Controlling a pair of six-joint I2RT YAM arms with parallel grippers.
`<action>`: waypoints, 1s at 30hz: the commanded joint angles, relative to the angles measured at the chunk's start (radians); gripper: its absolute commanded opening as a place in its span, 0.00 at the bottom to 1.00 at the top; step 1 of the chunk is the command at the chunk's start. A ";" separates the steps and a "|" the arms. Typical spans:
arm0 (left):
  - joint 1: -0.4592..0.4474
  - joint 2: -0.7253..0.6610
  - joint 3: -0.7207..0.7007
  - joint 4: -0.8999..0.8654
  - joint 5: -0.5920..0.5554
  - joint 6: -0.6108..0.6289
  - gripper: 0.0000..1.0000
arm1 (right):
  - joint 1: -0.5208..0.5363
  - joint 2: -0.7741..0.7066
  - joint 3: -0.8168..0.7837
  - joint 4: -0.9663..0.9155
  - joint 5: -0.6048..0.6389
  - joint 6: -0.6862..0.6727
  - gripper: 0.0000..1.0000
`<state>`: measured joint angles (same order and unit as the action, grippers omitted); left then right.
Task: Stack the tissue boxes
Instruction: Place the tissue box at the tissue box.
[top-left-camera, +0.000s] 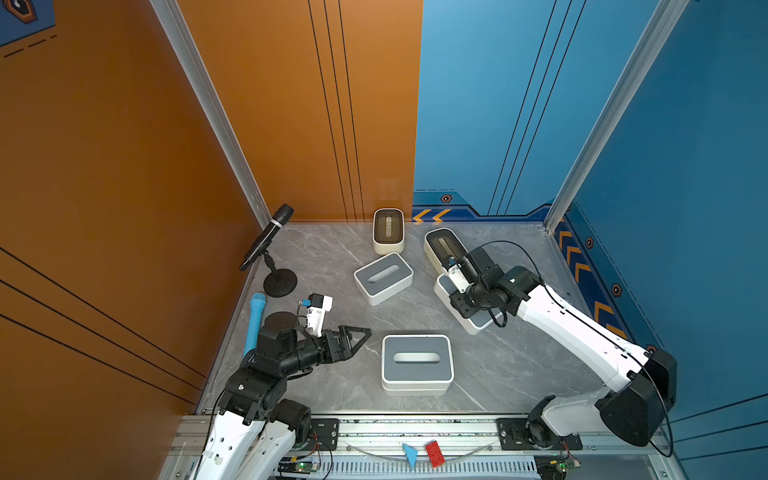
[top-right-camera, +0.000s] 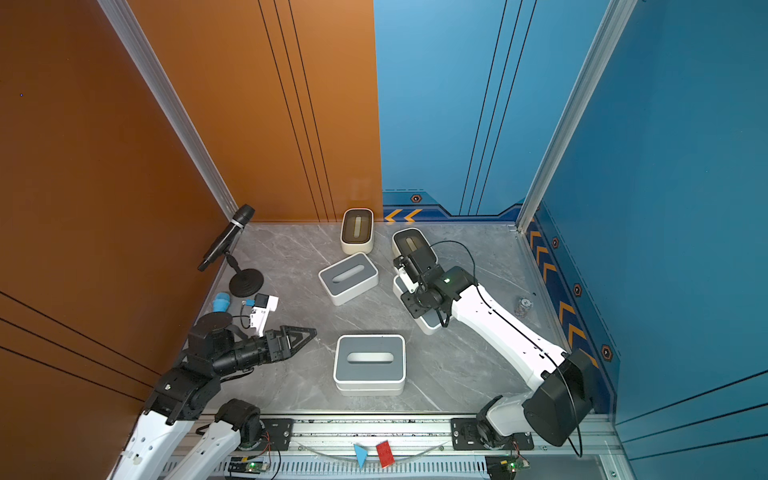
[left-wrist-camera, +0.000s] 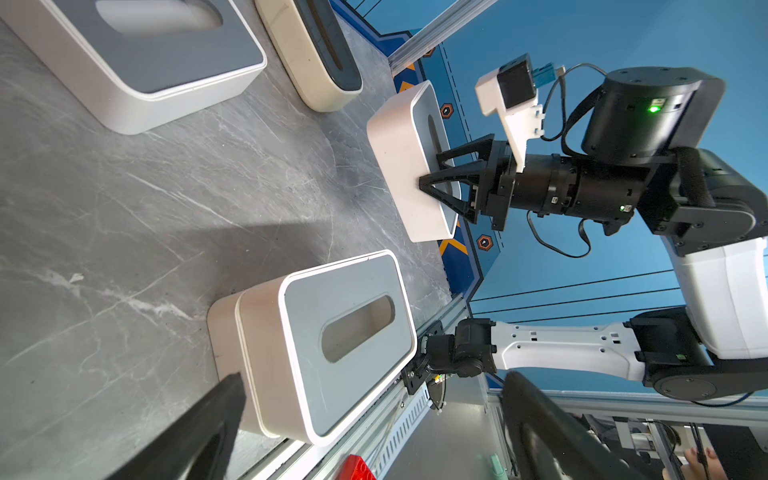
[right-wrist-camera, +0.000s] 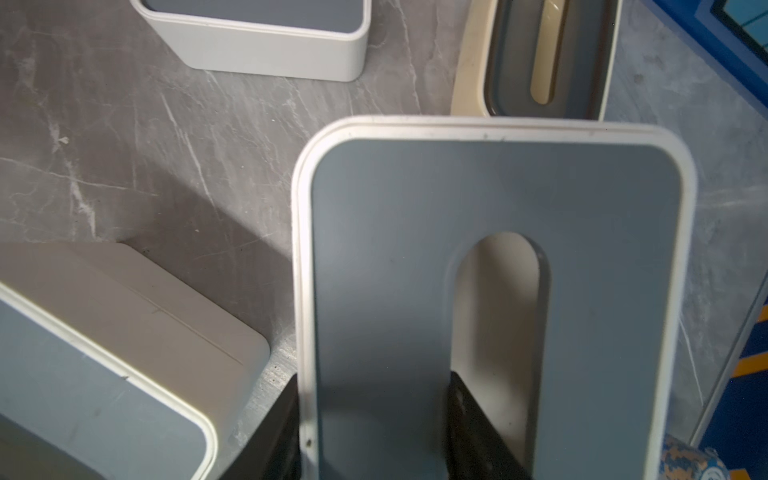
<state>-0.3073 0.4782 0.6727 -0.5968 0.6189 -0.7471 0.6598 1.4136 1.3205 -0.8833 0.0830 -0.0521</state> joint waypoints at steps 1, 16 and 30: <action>0.007 -0.039 -0.021 -0.058 -0.027 -0.045 0.98 | 0.034 -0.002 0.065 -0.009 0.024 -0.077 0.38; 0.007 -0.124 -0.085 -0.079 -0.010 -0.132 0.98 | 0.173 0.021 0.171 -0.098 -0.022 -0.177 0.38; 0.007 -0.130 -0.054 -0.092 0.024 -0.143 0.98 | 0.273 0.035 0.226 -0.138 -0.046 -0.199 0.38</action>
<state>-0.3073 0.3595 0.6014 -0.6727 0.6132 -0.8875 0.9241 1.4418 1.4937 -0.9977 0.0471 -0.2222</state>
